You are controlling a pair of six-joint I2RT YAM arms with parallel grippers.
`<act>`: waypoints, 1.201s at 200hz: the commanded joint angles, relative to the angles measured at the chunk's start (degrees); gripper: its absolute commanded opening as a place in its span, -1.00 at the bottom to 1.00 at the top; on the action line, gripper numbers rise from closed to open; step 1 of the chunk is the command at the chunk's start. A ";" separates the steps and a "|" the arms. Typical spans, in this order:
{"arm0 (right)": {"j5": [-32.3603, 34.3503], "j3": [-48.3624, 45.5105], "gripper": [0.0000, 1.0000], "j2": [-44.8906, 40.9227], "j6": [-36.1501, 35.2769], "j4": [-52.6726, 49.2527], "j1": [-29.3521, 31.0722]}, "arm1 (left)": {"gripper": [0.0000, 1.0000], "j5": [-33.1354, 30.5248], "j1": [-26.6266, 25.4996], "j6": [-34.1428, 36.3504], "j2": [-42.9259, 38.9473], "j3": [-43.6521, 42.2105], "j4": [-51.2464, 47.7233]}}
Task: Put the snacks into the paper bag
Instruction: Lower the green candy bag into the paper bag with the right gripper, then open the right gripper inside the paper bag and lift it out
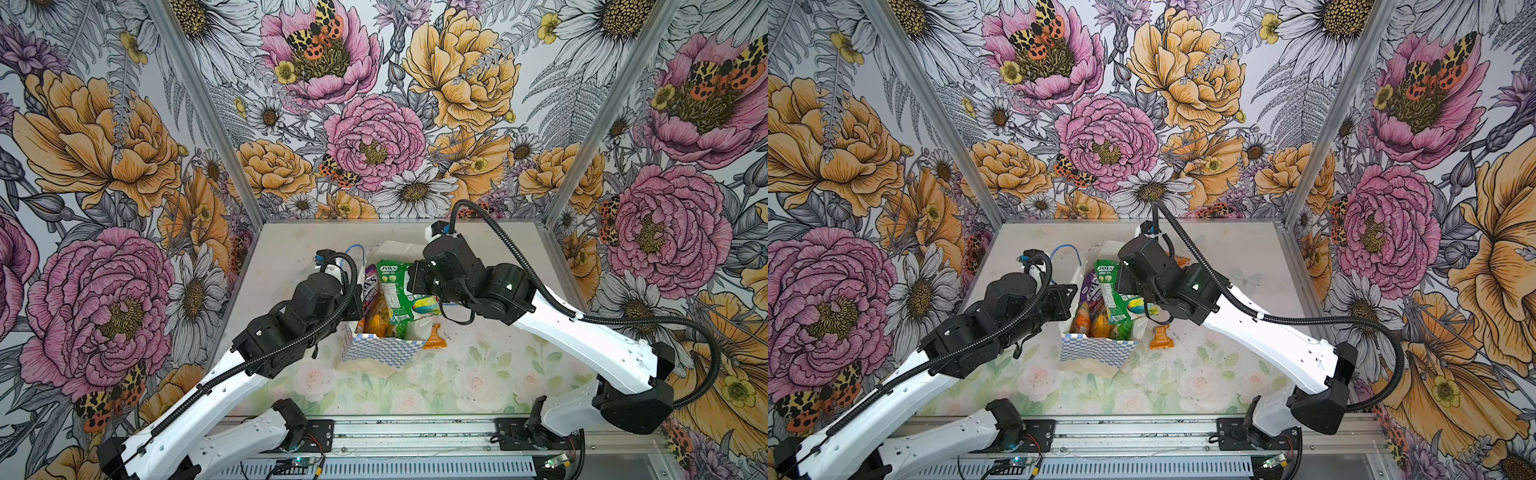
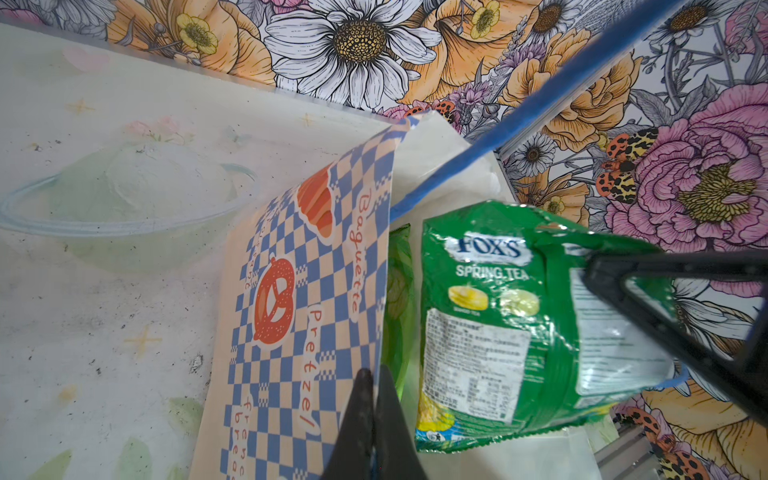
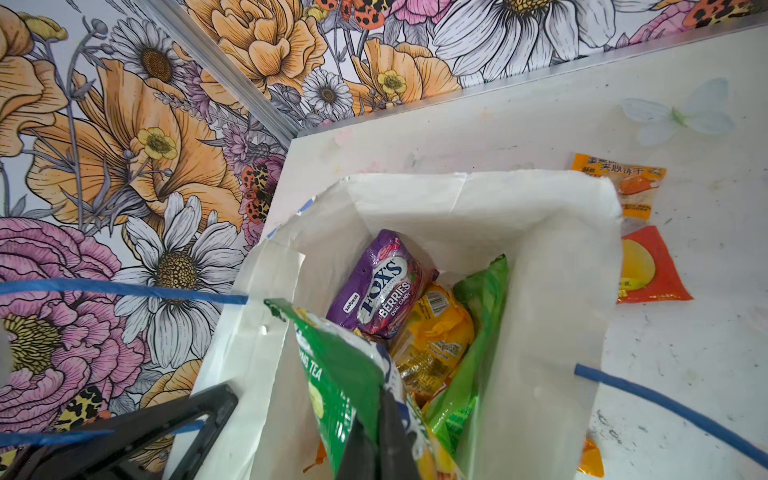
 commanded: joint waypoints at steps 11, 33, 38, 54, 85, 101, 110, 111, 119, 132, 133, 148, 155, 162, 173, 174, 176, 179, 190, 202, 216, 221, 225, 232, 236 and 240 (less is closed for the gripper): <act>-3.21 1.52 -1.00 3.71 1.16 1.10 -0.13 | -1.00 -2.28 -1.51 -0.28 -0.66 2.99 5.08; -3.50 1.80 -1.00 5.29 1.63 0.67 -0.15 | -1.00 -2.82 -2.57 0.78 -0.66 3.30 5.25; -3.63 1.81 -1.00 5.69 1.73 0.67 -0.18 | -1.00 -3.04 -2.79 0.96 -0.66 3.35 5.29; -4.30 2.43 -1.00 6.97 1.90 0.74 -0.13 | -1.00 -3.63 -3.35 1.08 -0.66 3.33 5.32; -5.61 3.75 -1.00 9.62 2.99 1.08 0.03 | -1.00 -3.81 -4.18 0.98 -0.40 2.95 5.80; -6.35 3.34 -1.00 10.15 3.87 2.66 0.11 | -1.00 -4.33 -4.39 0.81 -0.44 2.68 5.95; -6.95 2.87 -1.00 10.39 4.32 4.04 0.12 | -1.00 -4.43 -4.39 0.71 -0.56 2.57 6.14; -7.00 2.78 -1.00 10.40 4.39 4.20 0.12 | -1.00 -4.43 -4.41 0.67 -0.57 2.52 6.16; -7.44 2.38 -1.00 10.68 4.86 5.14 0.13 | -1.00 -4.43 -4.43 0.52 -0.71 2.30 6.34; -8.46 1.83 -1.00 11.23 5.70 6.64 0.13 | -1.00 -4.50 -4.54 0.38 -0.97 1.98 6.40; -8.54 1.78 -1.00 11.26 5.78 6.77 0.12 | -1.00 -4.55 -4.53 0.38 -0.99 2.01 6.37; -9.66 0.95 -1.00 11.64 6.76 8.68 0.12 | -1.00 -4.94 -4.58 0.27 -1.36 1.68 6.39; -10.05 0.34 -1.00 11.79 7.30 9.72 0.14 | -1.00 -4.95 -4.56 0.20 -1.52 1.59 6.38; -10.41 -0.30 -1.00 11.86 7.95 10.77 0.11 | -1.00 -4.95 -4.54 0.13 -1.67 1.45 6.44; -10.69 -1.12 -1.00 11.99 8.94 11.98 0.12 | -1.00 -4.95 -4.51 0.11 -1.93 1.25 6.35; -10.67 -1.19 -1.00 12.04 8.98 12.04 0.11 | -1.00 -4.95 -4.56 0.11 -1.91 1.25 6.35; -10.61 -1.31 -1.00 12.12 9.13 12.19 0.11 | -1.00 -4.95 -4.55 0.11 -1.96 1.25 6.35; -10.58 -1.54 -1.00 12.23 9.37 12.47 0.13 | -1.00 -5.03 -4.57 0.15 -2.06 1.20 6.35; -10.65 -2.03 -1.00 12.66 9.93 13.06 0.11 | -1.00 -5.37 -4.53 -0.02 -2.41 0.85 6.35; -10.57 -2.44 -1.00 13.19 10.25 13.52 0.12 | -1.00 -5.70 -4.52 -0.24 -2.76 0.50 6.35; -10.00 -3.07 -1.00 13.61 10.74 13.90 0.15 | -1.00 -5.74 -4.56 -0.33 -3.10 0.20 6.35; -9.95 -3.42 -1.00 13.74 10.91 14.15 0.11 | -1.00 -5.74 -4.52 -0.33 -3.24 0.12 6.35; -9.99 -3.55 -1.00 13.93 10.99 14.41 0.13 | -1.00 -5.74 -4.57 -0.33 -3.37 0.02 6.34; -10.08 -3.63 -1.00 14.26 11.12 14.54 0.15 | -1.00 -5.82 -4.54 -0.33 -3.60 -0.17 6.35; -10.20 -3.64 -1.00 14.45 11.16 14.69 0.16 | -1.00 -5.91 -4.58 -0.37 -3.72 -0.21 6.35; -10.39 -3.58 -1.00 14.67 11.15 14.75 0.14 | -1.00 -6.05 -4.58 -0.45 -3.80 -0.36 6.35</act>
